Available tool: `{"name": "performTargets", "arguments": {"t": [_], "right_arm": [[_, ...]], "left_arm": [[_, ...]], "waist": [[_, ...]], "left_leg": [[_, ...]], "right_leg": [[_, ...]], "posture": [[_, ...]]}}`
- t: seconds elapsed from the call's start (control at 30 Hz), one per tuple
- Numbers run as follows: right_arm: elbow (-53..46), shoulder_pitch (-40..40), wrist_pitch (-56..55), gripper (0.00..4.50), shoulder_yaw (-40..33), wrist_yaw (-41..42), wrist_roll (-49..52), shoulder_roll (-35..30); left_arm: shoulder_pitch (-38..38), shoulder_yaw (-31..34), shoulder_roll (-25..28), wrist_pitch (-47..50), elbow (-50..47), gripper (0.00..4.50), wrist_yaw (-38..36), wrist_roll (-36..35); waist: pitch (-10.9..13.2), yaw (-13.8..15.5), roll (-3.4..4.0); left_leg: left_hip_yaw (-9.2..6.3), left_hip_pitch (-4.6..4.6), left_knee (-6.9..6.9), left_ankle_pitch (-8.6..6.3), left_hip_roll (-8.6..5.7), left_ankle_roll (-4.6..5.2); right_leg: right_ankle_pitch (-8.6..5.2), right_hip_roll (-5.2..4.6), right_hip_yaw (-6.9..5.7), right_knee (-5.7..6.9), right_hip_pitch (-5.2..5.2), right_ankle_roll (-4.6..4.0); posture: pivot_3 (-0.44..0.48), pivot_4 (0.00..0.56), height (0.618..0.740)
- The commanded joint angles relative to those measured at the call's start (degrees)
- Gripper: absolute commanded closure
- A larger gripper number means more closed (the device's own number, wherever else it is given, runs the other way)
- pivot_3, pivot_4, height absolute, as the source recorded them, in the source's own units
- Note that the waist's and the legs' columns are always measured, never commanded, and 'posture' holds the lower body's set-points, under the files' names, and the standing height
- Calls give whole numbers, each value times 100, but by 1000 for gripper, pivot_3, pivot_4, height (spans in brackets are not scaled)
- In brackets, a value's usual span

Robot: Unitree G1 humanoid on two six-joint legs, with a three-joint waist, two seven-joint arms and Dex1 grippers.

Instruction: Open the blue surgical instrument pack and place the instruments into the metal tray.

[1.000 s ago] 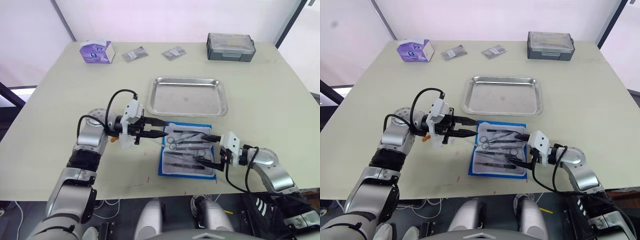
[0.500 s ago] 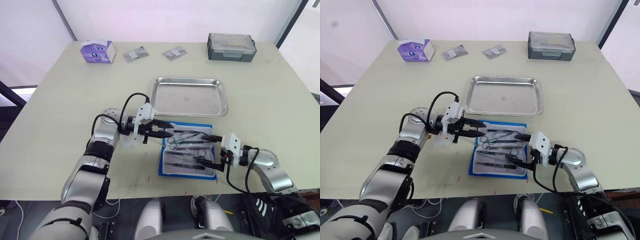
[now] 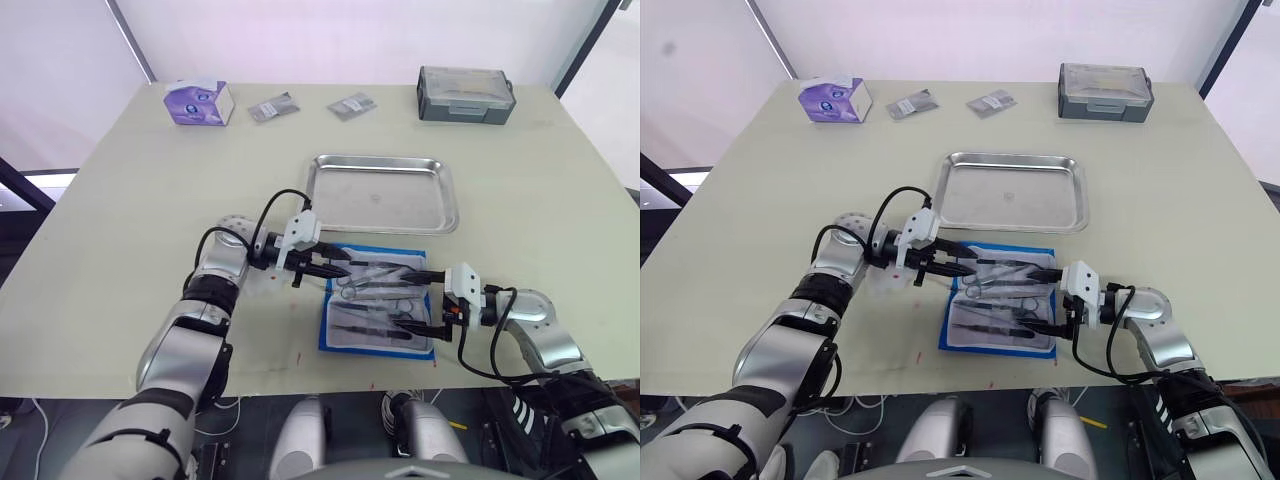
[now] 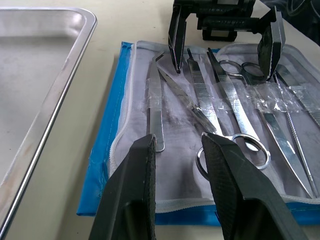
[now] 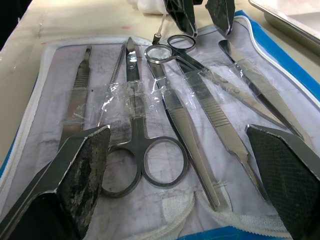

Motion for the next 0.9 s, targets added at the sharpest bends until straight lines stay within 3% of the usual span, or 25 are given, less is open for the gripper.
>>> {"name": "performTargets", "arguments": {"t": [0.03, 0.9], "right_arm": [[458, 331, 115, 0, 54, -63, -280, -104], [399, 420, 91, 0, -19, -113, -209, -33]], "left_arm": [[-174, 60, -51, -158, 179, 2925, 79, 102], [-526, -202, -395, -171, 867, 2925, 460, 939]], "waist": [[0, 6, 0], [-2, 12, -3]], "left_leg": [[0, 0, 0, 0, 0, 0], [-17, 3, 3, 0, -8, 0]], "right_leg": [[0, 0, 0, 0, 0, 0], [0, 0, -2, -11, 22, 1]], "posture": [[0, 150, 727], [0, 150, 727]]}}
